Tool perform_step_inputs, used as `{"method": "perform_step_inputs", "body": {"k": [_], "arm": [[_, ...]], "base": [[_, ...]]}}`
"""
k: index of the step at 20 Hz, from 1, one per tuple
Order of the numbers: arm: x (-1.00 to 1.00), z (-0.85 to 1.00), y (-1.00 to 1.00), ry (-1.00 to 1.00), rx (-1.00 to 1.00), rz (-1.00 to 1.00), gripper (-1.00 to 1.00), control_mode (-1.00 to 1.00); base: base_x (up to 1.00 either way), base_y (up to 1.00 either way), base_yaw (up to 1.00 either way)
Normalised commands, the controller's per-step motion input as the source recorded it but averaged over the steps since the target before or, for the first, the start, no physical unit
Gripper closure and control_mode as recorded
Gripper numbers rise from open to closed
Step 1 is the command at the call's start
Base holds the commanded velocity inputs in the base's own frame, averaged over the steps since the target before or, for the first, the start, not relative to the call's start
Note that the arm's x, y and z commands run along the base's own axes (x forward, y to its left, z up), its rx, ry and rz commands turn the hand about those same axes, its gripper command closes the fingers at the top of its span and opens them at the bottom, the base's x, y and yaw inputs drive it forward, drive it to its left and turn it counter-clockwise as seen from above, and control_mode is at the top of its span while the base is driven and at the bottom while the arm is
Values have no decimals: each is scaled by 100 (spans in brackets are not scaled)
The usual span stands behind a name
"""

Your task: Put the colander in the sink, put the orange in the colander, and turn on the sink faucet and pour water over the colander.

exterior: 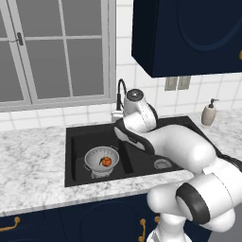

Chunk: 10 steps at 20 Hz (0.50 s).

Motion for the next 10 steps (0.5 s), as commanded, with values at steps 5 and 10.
{"method": "perform_step_inputs", "body": {"k": [5,10], "arm": [[30,16,-4,0,0,5,-100,-100],[32,1,-8,0,-2,6,-100,-100]], "base": [[0,0,0],[0,0,0]]}}
